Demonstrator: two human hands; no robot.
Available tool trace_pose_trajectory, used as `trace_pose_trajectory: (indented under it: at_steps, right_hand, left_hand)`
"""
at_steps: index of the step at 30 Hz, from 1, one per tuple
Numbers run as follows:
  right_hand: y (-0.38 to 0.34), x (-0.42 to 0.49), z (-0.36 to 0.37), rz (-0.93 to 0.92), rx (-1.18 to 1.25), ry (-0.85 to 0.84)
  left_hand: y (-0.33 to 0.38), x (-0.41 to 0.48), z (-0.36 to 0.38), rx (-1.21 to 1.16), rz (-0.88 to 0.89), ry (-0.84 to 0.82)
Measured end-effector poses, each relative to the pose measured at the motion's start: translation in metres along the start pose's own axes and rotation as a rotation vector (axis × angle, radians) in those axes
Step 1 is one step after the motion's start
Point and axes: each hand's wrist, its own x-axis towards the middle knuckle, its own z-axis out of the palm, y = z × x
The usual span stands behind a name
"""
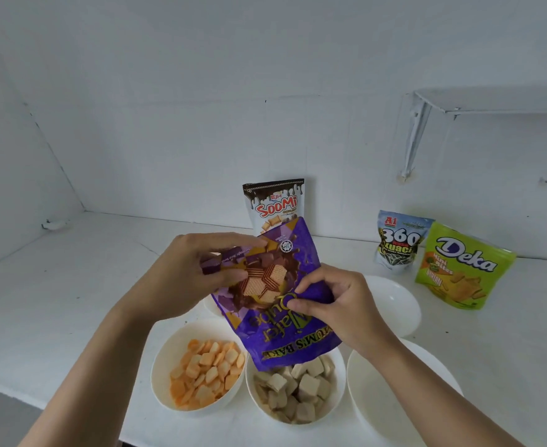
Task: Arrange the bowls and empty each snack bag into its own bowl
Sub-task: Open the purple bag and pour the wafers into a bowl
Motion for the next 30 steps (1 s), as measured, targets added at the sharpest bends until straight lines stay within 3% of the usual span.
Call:
trace_pose_trajectory:
  at_steps: [5, 7, 9, 14, 19, 23, 30]
  right_hand:
    - [-0.006, 0.005, 0.002, -0.084, -0.068, -0.008]
    - [-0.007, 0.008, 0.000, -0.099, -0.052, 0.007]
    - [-0.008, 0.009, 0.001, -0.099, -0.034, -0.009]
    - [-0.004, 0.010, 0.006, -0.099, -0.083, -0.113]
    - [-0.002, 0.018, -0.003, -0.084, -0.161, -0.206]
    - [0.007, 0.018, -0.014, 0.029, -0.082, -0.283]
    - [0.023, 0.018, -0.016, 0.131, 0.109, -0.118]
  left_hand:
    - [-0.004, 0.003, 0.017, 0.172, 0.084, 0.070]
    - [-0.003, 0.003, 0.019, 0.118, 0.074, 0.091]
    - [0.002, 0.003, 0.020, 0.080, 0.037, 0.017]
    - [0.010, 0.012, 0.021, 0.354, 0.080, -0.143]
    - [0.003, 0.007, 0.013, 0.213, 0.059, -0.024]
    - [-0.007, -0.006, 0.010, 0.139, -0.026, 0.063]
    - [-0.032, -0.034, 0.025, -0.086, -0.181, 0.190]
